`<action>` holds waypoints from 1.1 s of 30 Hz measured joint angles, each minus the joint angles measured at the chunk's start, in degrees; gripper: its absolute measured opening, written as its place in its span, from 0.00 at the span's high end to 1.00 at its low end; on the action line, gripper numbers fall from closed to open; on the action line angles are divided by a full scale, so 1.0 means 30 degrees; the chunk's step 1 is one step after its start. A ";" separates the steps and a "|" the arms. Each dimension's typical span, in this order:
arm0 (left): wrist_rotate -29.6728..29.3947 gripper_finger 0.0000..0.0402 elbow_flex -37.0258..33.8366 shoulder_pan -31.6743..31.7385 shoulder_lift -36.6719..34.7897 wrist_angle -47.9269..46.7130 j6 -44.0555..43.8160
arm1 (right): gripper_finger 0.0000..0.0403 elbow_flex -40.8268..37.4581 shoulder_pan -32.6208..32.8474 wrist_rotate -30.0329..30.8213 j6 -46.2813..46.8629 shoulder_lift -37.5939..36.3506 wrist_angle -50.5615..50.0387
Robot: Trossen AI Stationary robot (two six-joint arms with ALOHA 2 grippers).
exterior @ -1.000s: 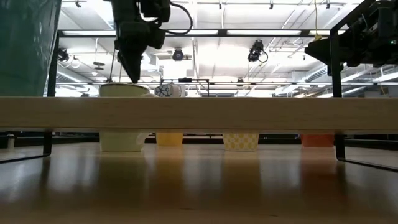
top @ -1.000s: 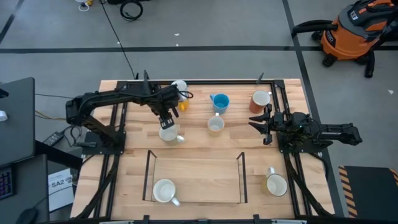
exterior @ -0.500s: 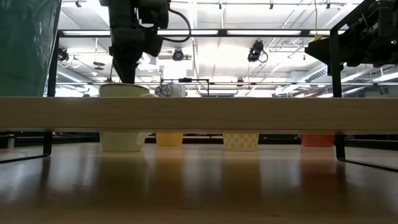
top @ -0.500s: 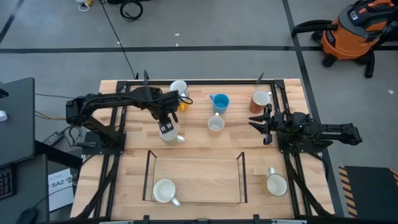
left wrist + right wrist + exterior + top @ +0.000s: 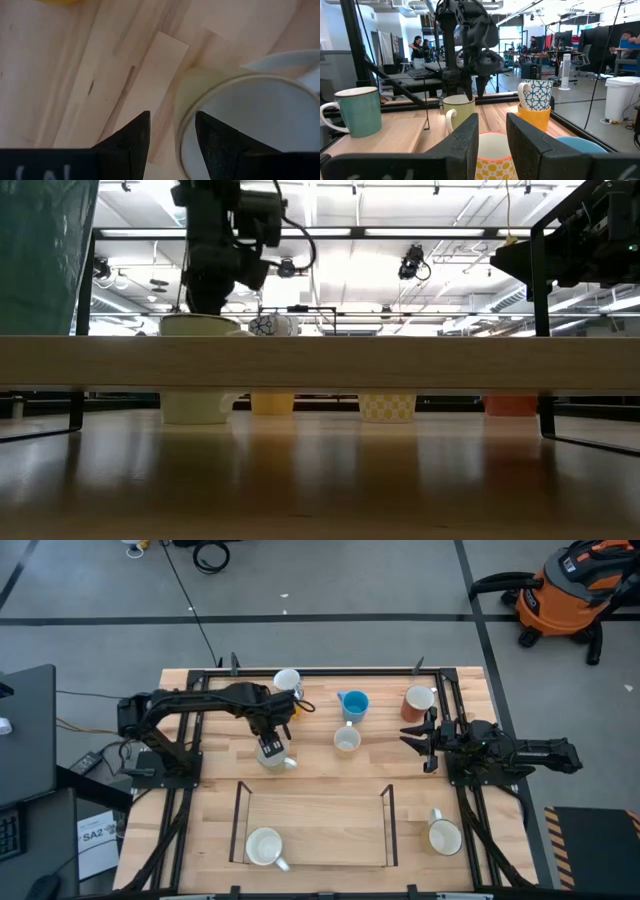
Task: Place coffee mugs
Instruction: Put the light green mug on the shelf
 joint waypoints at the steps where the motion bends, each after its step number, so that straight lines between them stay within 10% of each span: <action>1: 0.0007 0.59 0.0000 0.0006 0.0194 0.0165 0.0014 | 0.74 0.0000 0.0000 0.0000 -0.0002 0.0000 0.0004; 16: -0.0153 0.60 0.0000 0.0001 0.0856 0.0976 0.0271 | 0.74 0.0000 0.0000 -0.0002 0.0001 0.0000 0.0044; 33: 0.0156 0.93 0.0136 -0.0123 0.0807 0.1184 -0.0059 | 0.74 0.0000 0.0000 -0.0003 -0.0005 0.0000 0.0044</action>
